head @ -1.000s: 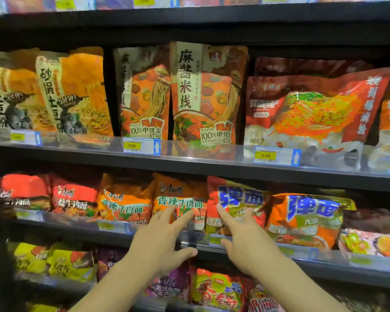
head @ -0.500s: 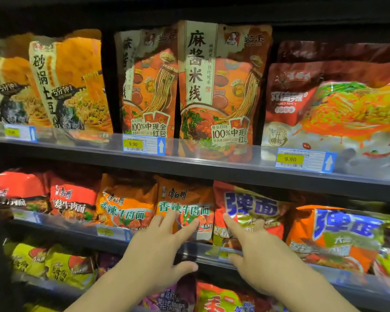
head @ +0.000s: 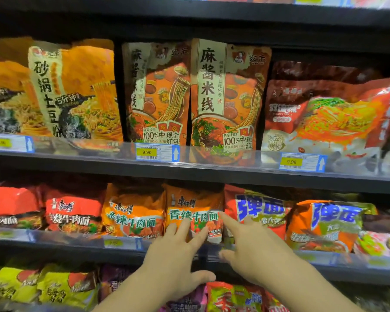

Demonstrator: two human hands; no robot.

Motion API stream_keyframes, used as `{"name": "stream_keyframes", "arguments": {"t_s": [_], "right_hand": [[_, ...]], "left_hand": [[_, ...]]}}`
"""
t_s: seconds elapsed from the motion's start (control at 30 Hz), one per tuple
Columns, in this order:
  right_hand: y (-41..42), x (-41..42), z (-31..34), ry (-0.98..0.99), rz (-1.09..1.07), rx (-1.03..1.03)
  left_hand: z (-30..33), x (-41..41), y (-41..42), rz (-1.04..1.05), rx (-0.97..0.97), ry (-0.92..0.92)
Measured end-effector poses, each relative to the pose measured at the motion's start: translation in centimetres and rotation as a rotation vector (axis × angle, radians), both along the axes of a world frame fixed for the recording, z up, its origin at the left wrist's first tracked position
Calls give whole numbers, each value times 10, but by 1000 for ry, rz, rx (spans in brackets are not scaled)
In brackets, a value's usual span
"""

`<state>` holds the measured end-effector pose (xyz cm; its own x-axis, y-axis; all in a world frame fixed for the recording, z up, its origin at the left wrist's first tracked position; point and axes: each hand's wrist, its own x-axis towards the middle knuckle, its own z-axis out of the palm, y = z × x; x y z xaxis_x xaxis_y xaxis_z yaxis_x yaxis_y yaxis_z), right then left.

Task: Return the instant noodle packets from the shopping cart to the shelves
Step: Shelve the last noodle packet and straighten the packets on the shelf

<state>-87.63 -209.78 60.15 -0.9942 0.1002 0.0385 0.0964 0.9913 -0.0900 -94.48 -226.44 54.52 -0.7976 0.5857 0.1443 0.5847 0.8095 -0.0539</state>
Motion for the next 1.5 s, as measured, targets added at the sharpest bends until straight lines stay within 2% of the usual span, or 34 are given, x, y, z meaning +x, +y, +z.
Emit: {"name": "stream_keyframes", "arguments": {"t_s": [0.13,0.23,0.4,0.6,0.87,1.03,1.23,1.5], "right_hand": [[-20,-1,-4,61,9,-6],[-35,-1,-6,49,-14,4],[-61,-5,-5,63,-9,27],[-94,-15,-5,86,25,48],[-169,-58,-33,116,217,11],[-187,-87,-48,19,171,66],[-198,-108,-48,-23,94,162],[-205,-121,-41,-46,50,251]], "left_hand": [[4,3,-25,-65,147,-86],[13,6,-52,-65,208,-21],[25,-6,-100,52,175,154],[27,-16,-152,144,141,187],[6,-42,-206,228,75,101],[-9,-57,-215,198,43,48],[-18,-75,-221,143,111,31],[-19,-81,-225,138,99,52]]}}
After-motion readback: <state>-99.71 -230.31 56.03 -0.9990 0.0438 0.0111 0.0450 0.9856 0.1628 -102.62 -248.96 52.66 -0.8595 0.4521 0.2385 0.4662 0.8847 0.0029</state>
